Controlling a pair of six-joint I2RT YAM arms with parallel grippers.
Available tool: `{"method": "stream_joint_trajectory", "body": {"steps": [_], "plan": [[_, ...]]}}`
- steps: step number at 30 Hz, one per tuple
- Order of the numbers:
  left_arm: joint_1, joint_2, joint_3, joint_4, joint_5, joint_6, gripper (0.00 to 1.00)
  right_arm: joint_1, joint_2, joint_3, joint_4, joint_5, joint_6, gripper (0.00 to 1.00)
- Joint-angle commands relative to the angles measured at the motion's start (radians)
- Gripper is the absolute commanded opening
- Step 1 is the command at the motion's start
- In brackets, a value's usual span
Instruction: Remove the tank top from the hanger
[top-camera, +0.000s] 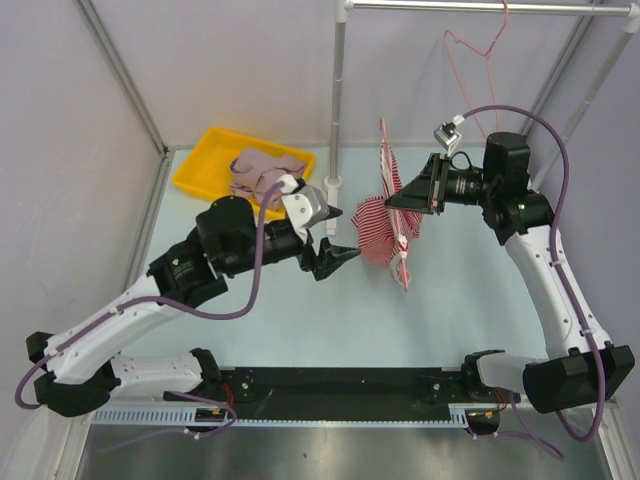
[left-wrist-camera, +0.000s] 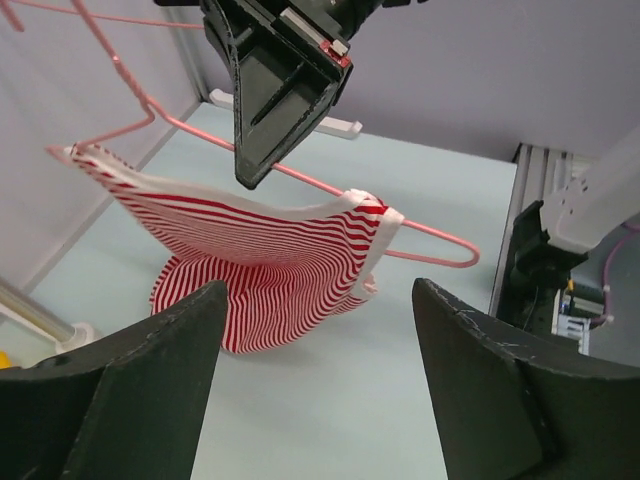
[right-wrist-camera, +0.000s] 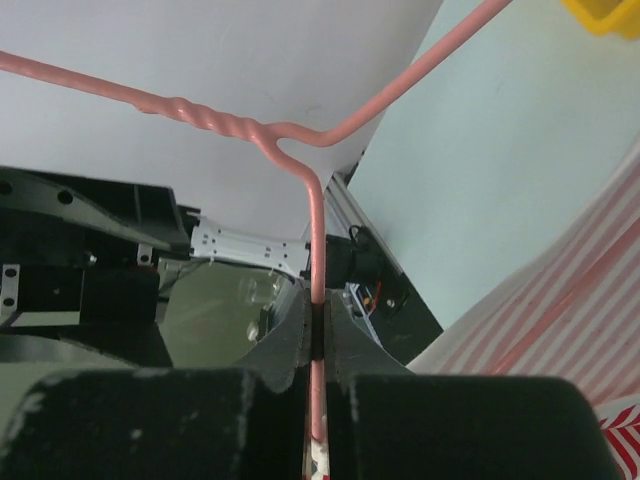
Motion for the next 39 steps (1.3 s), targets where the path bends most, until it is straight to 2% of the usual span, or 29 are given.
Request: {"method": "stream_joint_trajectory", "body": {"steps": [1, 9, 16, 20, 24, 30, 33, 36, 39], "plan": [[0.004, 0.044, -0.025, 0.037, 0.123, 0.154, 0.80, 0.005, -0.095, -0.011, -0.014, -0.127, -0.099, 0.00], [-0.027, 0.109, -0.106, 0.192, 0.195, 0.244, 0.80, 0.005, -0.152, -0.057, 0.067, -0.167, -0.016, 0.00], [-0.061, 0.133, -0.167, 0.344, 0.224, 0.284, 0.86, 0.006, -0.181, -0.121, 0.198, -0.182, 0.088, 0.00], [-0.078, 0.173, -0.167, 0.356, 0.246, 0.284, 0.85, 0.008, -0.183, -0.138, 0.226, -0.179, 0.120, 0.00], [-0.085, 0.202, -0.167, 0.361, 0.269, 0.289, 0.85, 0.014, -0.181, -0.160, 0.329, -0.184, 0.189, 0.00], [-0.087, 0.233, -0.134, 0.355, 0.281, 0.306, 0.88, 0.031, -0.184, -0.158, 0.340, -0.182, 0.199, 0.00], [-0.085, 0.247, -0.125, 0.348, 0.269, 0.303, 0.72, 0.032, -0.184, -0.160, 0.322, -0.181, 0.185, 0.00], [-0.087, 0.247, -0.128, 0.339, 0.243, 0.304, 0.48, 0.034, -0.186, -0.161, 0.318, -0.179, 0.183, 0.00], [-0.085, 0.245, -0.118, 0.319, 0.223, 0.301, 0.38, 0.035, -0.187, -0.164, 0.314, -0.179, 0.179, 0.00]]}}
